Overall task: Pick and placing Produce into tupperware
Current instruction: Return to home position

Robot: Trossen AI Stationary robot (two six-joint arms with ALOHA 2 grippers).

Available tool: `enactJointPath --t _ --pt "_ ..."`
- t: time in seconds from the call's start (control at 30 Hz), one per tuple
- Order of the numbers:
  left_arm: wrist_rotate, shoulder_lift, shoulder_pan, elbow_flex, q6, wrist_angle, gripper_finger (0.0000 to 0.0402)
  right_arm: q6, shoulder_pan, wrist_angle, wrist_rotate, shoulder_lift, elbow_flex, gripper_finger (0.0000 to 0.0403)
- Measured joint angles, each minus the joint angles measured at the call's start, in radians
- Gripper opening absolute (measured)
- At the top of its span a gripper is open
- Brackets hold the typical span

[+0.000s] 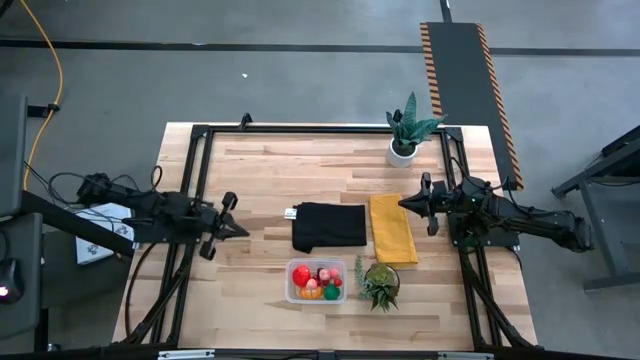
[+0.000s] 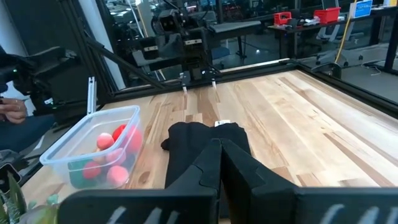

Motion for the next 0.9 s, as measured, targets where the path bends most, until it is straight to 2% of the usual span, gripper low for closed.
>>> enactJointPath --t 0.2,0.47,0.63,0.9 --pt "0.031 0.097 0.144 0.0 -0.025 0.002 0.0 0.01 0.0 -0.001 0.008 0.0 0.0 0.0" --pt "0.078 0.079 0.269 0.0 -0.006 0.018 0.0 0.012 0.0 -0.003 0.021 0.0 0.0 0.0" --pt "0.129 0.032 0.321 0.0 -0.006 0.026 0.0 0.04 0.0 -0.003 0.021 0.0 0.0 0.0" --pt "0.126 -0.004 0.339 0.0 -0.077 0.025 0.0001 0.114 0.0 -0.003 0.023 0.0 0.0 0.0"
